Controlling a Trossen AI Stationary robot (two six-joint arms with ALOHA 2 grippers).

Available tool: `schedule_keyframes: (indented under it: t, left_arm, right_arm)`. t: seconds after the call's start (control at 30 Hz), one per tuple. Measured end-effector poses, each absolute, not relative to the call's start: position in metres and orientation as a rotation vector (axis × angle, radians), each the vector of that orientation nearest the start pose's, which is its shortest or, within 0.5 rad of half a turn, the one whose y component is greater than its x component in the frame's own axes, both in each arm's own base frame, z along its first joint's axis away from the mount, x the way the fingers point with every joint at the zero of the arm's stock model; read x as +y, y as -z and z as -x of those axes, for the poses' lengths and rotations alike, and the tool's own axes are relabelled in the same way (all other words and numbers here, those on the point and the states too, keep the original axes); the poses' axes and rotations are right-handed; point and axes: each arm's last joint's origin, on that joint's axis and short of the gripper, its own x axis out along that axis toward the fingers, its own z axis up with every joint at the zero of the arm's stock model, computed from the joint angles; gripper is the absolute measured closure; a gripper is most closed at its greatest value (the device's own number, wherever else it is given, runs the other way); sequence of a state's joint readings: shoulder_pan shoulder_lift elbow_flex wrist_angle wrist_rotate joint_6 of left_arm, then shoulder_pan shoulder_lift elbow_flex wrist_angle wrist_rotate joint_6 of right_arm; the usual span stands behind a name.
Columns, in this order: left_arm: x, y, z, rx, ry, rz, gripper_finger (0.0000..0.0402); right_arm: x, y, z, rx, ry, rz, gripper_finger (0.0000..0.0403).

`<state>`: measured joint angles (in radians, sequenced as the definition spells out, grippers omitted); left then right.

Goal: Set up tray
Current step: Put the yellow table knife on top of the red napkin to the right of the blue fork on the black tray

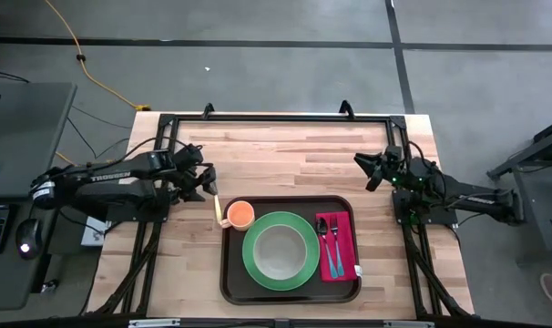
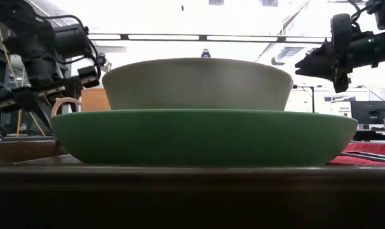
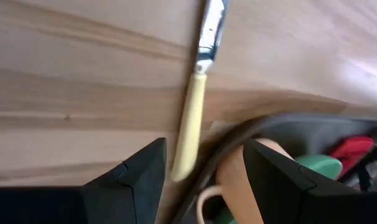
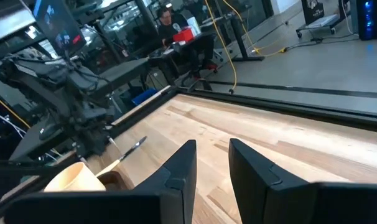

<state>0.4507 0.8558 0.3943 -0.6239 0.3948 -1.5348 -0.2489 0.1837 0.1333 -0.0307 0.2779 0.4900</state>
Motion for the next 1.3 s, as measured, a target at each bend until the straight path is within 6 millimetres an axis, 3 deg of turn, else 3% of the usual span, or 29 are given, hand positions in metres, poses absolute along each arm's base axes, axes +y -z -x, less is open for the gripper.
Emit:
schedule_keyframes:
  t: [0.33, 0.8, 1.3]
  left_arm:
    - [0.059, -0.146, -0.148, 0.858, -0.876, 1.826, 0.0158]
    - [0.071, -0.145, -0.170, 1.032, -1.000, 1.721, 0.0158]
    - [0.066, -0.128, -0.189, 1.157, -1.091, 1.667, 0.0158]
  right_arm:
    - [-0.032, -0.195, -0.095, -0.093, 0.525, -0.485, 0.0330]
    - [-0.032, -0.195, -0.094, -0.097, 0.532, -0.480, 0.0330]
    - [-0.032, -0.195, -0.094, -0.097, 0.525, -0.484, 0.0330]
